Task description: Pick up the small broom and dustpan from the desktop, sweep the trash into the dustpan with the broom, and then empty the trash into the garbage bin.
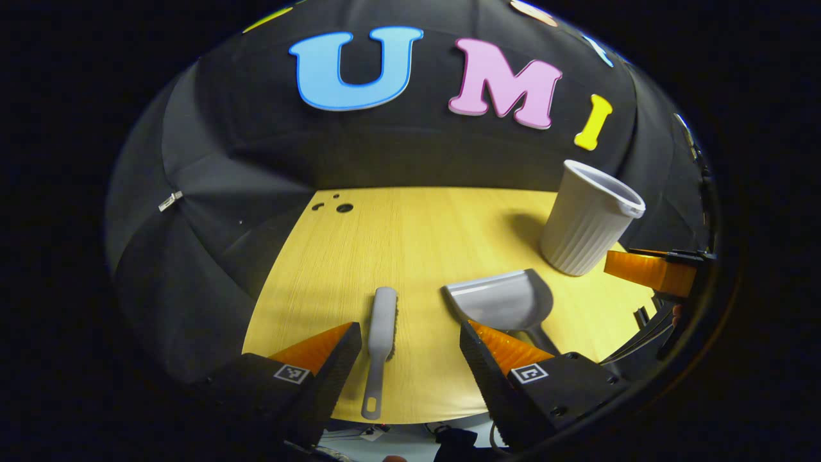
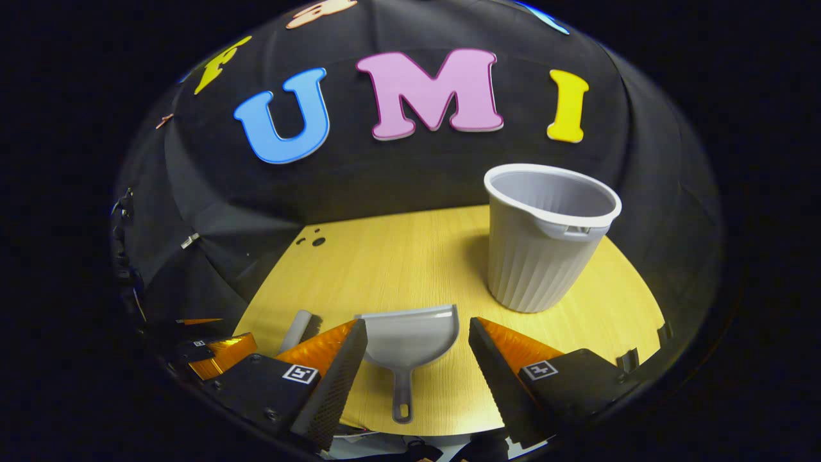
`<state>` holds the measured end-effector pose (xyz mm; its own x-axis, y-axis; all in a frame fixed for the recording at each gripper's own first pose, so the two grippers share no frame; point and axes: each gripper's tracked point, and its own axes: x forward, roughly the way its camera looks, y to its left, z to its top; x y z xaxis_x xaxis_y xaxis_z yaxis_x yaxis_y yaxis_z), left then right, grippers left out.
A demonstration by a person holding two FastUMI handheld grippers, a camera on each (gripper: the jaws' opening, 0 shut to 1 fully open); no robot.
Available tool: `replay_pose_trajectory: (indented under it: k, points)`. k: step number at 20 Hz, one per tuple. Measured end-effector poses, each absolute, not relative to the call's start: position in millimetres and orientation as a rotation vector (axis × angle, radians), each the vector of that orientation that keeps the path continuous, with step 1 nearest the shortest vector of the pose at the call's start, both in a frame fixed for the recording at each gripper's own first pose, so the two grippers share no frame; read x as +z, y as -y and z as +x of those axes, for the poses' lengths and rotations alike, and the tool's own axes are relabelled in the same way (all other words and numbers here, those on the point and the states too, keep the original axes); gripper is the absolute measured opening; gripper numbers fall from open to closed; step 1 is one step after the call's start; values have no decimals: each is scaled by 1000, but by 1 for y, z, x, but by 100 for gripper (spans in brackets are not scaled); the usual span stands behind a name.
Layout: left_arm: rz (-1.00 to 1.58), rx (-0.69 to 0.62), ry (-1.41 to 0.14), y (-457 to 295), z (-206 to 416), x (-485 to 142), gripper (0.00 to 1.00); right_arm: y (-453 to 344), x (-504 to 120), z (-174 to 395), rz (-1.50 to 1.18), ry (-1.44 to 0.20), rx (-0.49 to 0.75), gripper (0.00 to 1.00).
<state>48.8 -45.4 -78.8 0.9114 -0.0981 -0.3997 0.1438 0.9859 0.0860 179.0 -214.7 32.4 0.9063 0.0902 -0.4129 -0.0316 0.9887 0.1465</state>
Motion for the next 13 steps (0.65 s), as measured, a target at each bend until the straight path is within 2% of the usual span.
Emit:
replay_pose_trajectory:
  k: [6, 13]
  points:
    - [123, -88, -179, 53, -12, -51, 98, 220, 57, 135, 54, -282, 88, 99]
    - [84, -64, -18, 68, -52, -35, 98, 197, 22, 84, 65, -338, 138, 99]
